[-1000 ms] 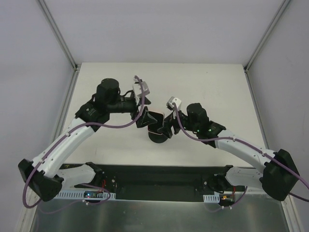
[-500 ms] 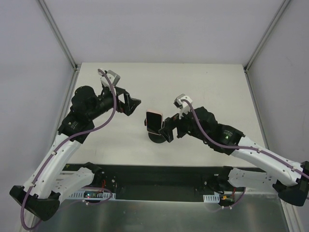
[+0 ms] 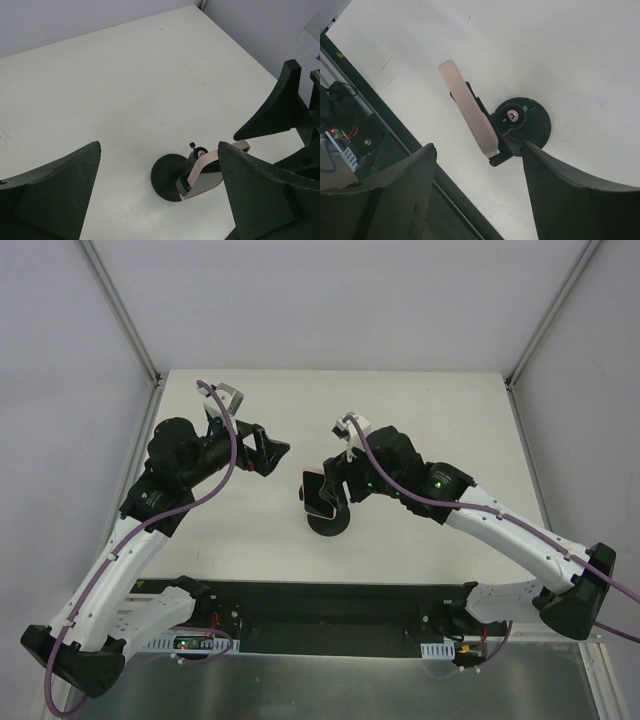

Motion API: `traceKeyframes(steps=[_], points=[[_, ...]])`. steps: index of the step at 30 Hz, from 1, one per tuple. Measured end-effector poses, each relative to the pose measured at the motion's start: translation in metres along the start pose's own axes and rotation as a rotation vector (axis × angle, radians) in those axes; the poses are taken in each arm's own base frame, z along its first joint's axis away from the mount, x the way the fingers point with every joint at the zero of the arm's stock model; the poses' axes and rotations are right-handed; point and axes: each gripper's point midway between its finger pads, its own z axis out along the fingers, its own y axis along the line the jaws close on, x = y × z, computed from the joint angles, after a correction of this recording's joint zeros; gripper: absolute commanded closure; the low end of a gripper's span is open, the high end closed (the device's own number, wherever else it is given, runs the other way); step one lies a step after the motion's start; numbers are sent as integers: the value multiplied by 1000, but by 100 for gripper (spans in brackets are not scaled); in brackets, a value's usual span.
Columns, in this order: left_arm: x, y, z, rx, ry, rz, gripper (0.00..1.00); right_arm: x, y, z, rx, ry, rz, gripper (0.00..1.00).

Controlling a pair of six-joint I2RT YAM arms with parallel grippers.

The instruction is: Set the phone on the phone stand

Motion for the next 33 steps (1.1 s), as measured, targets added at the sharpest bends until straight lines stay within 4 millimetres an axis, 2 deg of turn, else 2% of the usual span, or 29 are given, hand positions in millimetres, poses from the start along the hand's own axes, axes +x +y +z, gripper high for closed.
traceKeyframes(steps=[3, 7, 12, 16, 22, 25, 26, 28, 33], points=[[0, 0, 0, 1, 0, -3, 1, 5, -7, 5, -14, 31, -13, 42], [0, -1, 0, 5, 1, -10, 1, 8, 2, 9, -90, 54, -57, 47], [0, -3, 0, 12, 1, -13, 1, 4, 10, 12, -147, 37, -99, 60], [0, -2, 0, 12, 1, -15, 1, -4, 12, 18, -156, -1, -117, 61], [2, -3, 3, 26, 10, -20, 1, -5, 9, 26, -145, -24, -123, 66], [4, -2, 5, 26, 20, -24, 1, -7, 7, 29, -133, -41, -123, 77], [5, -2, 6, 25, 22, -25, 1, -7, 6, 29, -129, -43, -125, 87], [6, -2, 7, 25, 25, -27, 1, -6, 4, 31, -122, -48, -128, 100], [6, -1, 7, 25, 26, -28, 1, -9, -2, 33, -91, -88, -129, 100]])
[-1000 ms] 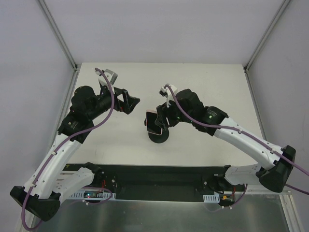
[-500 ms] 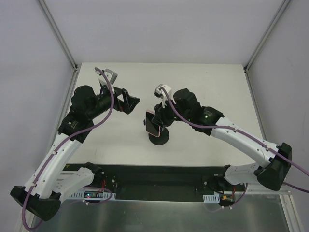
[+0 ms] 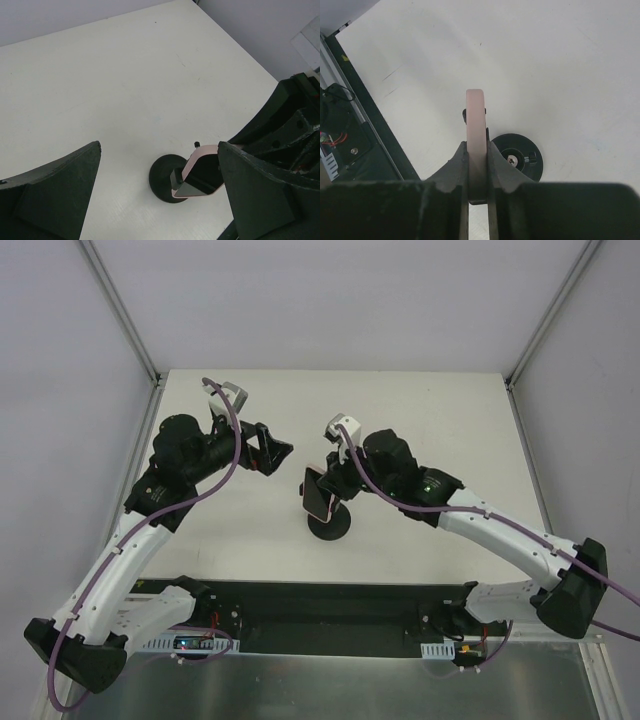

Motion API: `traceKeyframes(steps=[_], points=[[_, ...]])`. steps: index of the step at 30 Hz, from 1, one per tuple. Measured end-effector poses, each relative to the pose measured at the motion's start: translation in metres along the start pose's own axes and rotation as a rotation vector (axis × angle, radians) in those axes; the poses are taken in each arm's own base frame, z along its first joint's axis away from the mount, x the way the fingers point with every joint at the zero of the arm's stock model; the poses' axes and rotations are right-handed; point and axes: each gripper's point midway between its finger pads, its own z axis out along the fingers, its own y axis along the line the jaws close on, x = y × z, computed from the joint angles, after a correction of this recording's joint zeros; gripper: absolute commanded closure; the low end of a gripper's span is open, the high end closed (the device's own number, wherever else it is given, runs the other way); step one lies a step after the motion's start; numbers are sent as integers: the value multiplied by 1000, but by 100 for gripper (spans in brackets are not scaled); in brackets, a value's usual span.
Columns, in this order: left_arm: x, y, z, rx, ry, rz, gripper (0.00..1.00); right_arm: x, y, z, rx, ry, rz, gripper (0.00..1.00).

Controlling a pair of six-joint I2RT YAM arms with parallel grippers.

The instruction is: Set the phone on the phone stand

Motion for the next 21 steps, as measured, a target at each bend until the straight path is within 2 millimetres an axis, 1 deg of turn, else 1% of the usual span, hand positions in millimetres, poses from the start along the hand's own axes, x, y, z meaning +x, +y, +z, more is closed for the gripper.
traceKeyframes(steps=[2, 4, 5, 7, 9, 12, 13, 17, 19, 21], points=[[0, 0, 0, 0, 1, 0, 1, 1, -4, -5, 17, -16, 8, 100], [1, 0, 1, 0, 3, -1, 1, 1, -13, -12, 38, -35, 28, 100], [1, 0, 1, -1, 3, -2, 1, 1, -19, -15, 53, -41, 37, 100], [1, 0, 1, -1, 3, -3, 1, 2, -40, -26, 100, -54, 62, 100], [1, 0, 1, -1, 3, -5, 1, 4, -69, -41, 167, -61, 89, 100], [1, 1, 1, -2, 4, -6, 1, 10, -120, -75, 310, -67, 141, 100], [2, 1, 1, -2, 5, -7, 1, 12, -132, -86, 349, -70, 154, 100], [7, 4, 8, -6, 24, -20, 1, 21, -203, -151, 579, -115, 241, 100], [13, 7, 13, -11, 44, -31, 1, 28, -233, -177, 657, -133, 279, 100], [20, 10, 18, -16, 67, -41, 1, 37, -260, -197, 713, -134, 314, 100]])
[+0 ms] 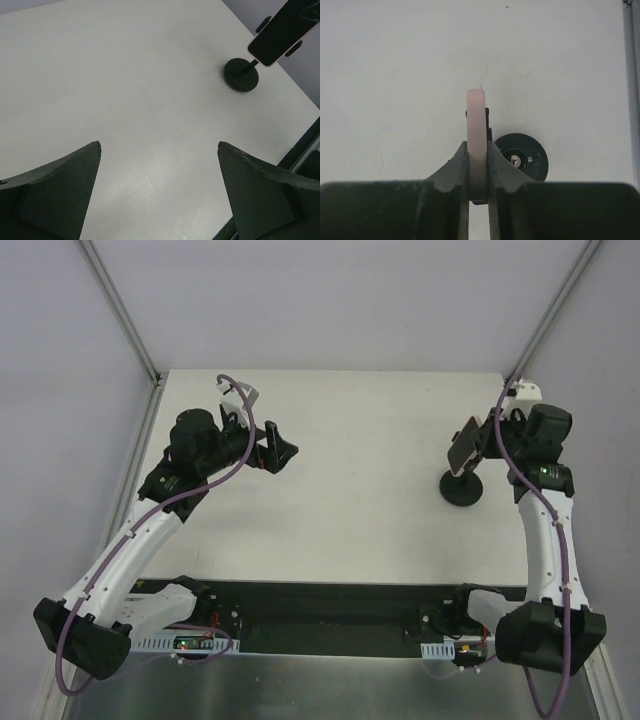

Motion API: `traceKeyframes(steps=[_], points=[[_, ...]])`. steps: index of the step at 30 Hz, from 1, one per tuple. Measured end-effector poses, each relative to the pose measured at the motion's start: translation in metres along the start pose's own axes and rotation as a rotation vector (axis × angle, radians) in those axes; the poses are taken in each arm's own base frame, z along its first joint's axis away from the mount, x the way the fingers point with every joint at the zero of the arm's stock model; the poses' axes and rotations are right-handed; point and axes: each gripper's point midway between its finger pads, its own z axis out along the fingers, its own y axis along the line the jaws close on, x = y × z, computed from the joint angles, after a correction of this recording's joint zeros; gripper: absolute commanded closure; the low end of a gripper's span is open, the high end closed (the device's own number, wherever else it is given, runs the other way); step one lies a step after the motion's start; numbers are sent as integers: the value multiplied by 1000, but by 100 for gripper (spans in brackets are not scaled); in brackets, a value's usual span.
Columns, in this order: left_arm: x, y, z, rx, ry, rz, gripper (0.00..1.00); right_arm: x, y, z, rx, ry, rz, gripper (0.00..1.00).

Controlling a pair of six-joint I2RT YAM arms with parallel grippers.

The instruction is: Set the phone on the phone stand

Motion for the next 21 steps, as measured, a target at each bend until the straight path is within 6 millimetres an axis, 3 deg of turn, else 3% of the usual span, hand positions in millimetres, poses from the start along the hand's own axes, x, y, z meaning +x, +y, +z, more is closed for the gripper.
traceKeyframes(steps=[3, 7, 14, 21], points=[[8, 4, 7, -6, 28, -11, 1, -3, -41, 8, 39, 24, 32, 100], [17, 3, 15, 3, 60, -17, 2, -10, -75, 16, 19, 34, 54, 100], [53, -37, 28, 83, 173, 92, 2, -33, -109, 22, -40, -10, 38, 100], [79, -77, 26, 126, 229, 282, 3, -38, -136, 28, -37, 5, -20, 100]])
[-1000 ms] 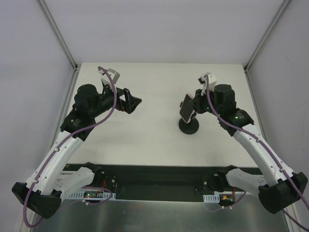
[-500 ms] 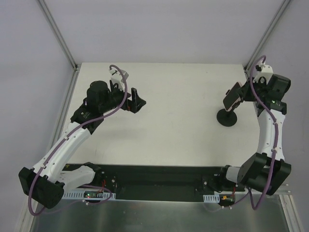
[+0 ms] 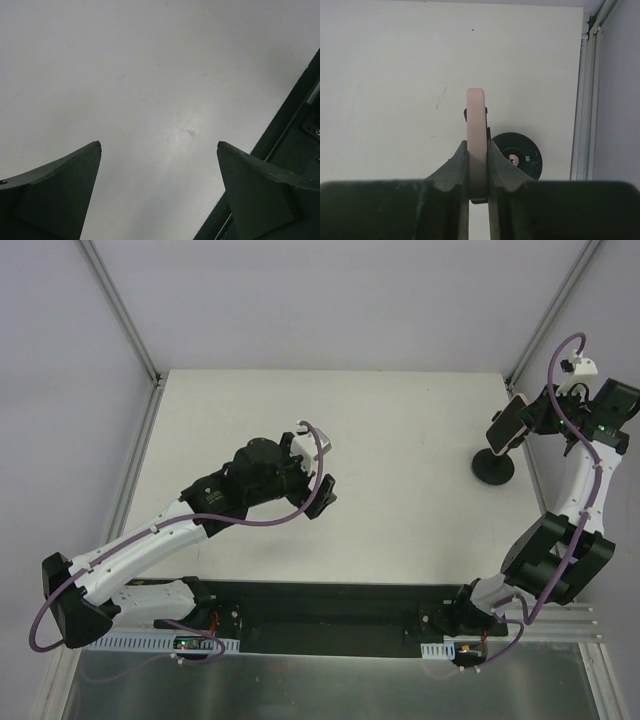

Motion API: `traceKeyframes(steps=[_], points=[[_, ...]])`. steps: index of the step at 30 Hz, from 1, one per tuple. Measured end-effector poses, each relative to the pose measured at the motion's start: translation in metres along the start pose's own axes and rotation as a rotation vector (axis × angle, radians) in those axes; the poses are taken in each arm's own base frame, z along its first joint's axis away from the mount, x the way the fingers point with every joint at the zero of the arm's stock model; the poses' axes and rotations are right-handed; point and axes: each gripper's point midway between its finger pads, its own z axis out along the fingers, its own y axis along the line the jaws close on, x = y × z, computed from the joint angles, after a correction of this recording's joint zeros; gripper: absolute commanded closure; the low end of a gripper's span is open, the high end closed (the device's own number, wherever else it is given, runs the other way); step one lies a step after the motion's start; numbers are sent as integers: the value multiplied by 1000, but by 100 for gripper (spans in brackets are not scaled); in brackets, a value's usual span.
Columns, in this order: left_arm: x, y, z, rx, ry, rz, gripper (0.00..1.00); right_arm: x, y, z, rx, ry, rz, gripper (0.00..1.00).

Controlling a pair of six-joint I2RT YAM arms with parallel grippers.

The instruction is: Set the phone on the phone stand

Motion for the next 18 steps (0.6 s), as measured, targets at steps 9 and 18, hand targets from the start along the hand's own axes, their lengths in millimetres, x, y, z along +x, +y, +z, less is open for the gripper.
traceKeyframes(steps=[9, 18], points=[[7, -21, 3, -25, 20, 143, 2, -5, -30, 1, -30, 2, 19, 99], [7, -13, 3, -72, 26, 175, 2, 7, -23, 13, -121, 24, 54, 99]])
